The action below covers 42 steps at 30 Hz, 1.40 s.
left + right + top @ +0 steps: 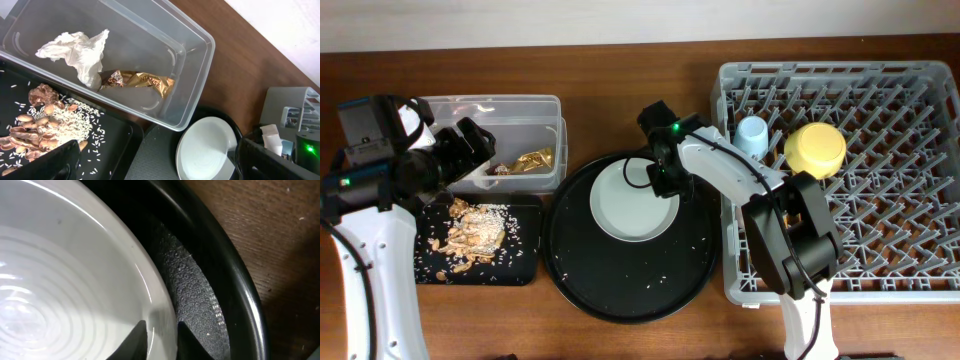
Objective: Sort waste into correct bins and load items into the dishwasher rack
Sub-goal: 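Reach right gripper to the white plate rim and grasp it, then lift the white plate and stand it upright in the rack's back row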
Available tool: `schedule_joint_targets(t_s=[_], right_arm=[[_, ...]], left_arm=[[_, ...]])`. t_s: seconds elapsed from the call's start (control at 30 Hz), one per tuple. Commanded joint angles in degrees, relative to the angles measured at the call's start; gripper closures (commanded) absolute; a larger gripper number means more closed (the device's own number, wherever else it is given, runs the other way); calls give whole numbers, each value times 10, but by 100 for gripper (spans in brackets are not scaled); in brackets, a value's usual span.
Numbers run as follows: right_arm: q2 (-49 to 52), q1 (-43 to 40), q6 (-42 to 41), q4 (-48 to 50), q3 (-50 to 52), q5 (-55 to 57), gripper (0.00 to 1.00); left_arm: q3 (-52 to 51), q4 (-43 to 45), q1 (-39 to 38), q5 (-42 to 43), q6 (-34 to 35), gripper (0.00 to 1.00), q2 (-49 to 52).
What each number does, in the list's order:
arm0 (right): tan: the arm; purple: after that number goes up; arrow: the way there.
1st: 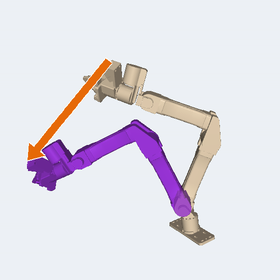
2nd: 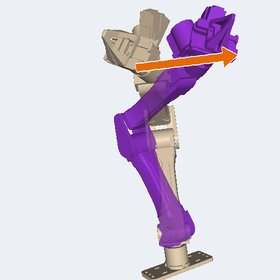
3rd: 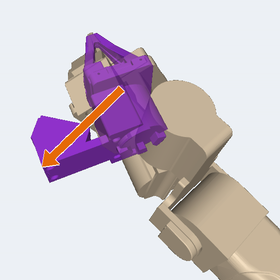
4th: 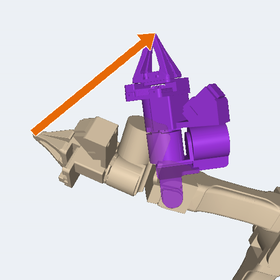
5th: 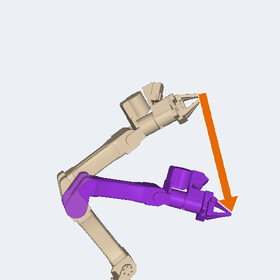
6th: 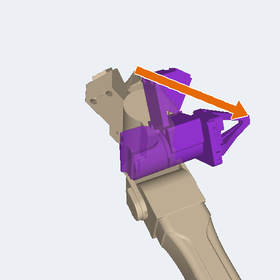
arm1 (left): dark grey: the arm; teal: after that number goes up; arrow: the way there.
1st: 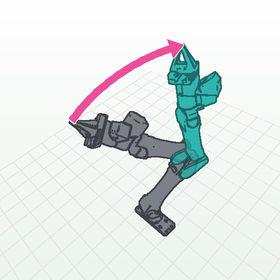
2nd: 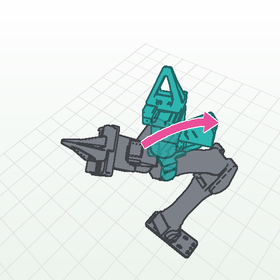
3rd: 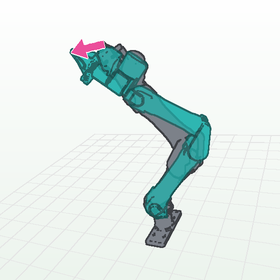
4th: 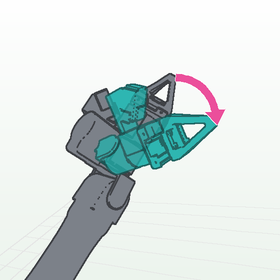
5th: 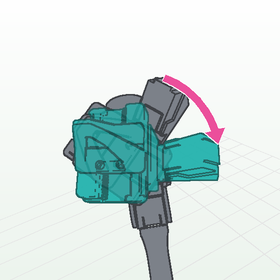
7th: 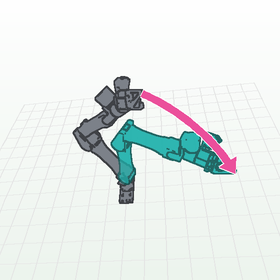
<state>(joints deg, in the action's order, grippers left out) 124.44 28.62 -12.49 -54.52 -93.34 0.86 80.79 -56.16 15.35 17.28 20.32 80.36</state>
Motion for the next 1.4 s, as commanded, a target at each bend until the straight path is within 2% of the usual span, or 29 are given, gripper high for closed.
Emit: schedule_joint_targets(t_s=[0.0, 0.1, 0.13, 0.17, 0.23, 0.33, 0.37, 0.43, 0.5, 0.53, 0.67, 0.77, 0.9, 1.03, 1.23, 1.37], right_arm=[[-12, -2, -5, 19, 31, -15, 80], [-12, -2, -5, 47, 61, -15, 84], [-12, -2, -4, 44, 57, -15, 96], [-13, -2, 2, 29, 43, -15, 96], [-29, -2, 12, -100, -83, -8, 96], [-63, -3, 21, -208, -222, 39, 96], [-75, -3, 21, -247, -268, 72, 96], [-103, -12, 21, -343, -352, 219, 96], [-130, -38, 10, -418, -382, 408, 96], [-137, -56, 10, -425, -382, 459, 96], [-138, -167, 10, -388, -382, 530, 96], [-135, -235, 10, -286, -382, 470, 96], [-95, -241, 10, -219, -379, 445, 96], [-31, -241, 11, -180, -379, 472, 96], [-21, -242, 28, -162, -372, 523, 96], [-21, -241, 78, -109, -299, 536, 96]], left_arm=[[-1, 1, 2, -2, -7, 1, 0], [-1, 1, 2, -2, -7, 1, 0], [-1, 1, 2, -2, -7, 1, 0], [-1, 1, 2, -2, -7, 1, 0], [-1, 1, 2, -2, -7, 1, 0], [-1, 1, 2, -2, -7, 1, 0], [-1, 1, 2, -2, -7, 1, 0], [-1, 1, 2, -2, -7, 1, 0], [-1, 1, 2, -2, -7, 1, 0], [-1, 1, 2, -2, -7, 1, 0], [-1, 1, 2, -2, -7, 1, 0], [-1, 1, 2, -2, -7, 1, 0], [-1, 1, 2, -2, -7, 1, 0], [-1, 1, 2, -2, -7, 1, 0], [-1, 1, 2, -2, -7, 1, 0], [-1, 1, 2, -2, -7, 1, 0]])
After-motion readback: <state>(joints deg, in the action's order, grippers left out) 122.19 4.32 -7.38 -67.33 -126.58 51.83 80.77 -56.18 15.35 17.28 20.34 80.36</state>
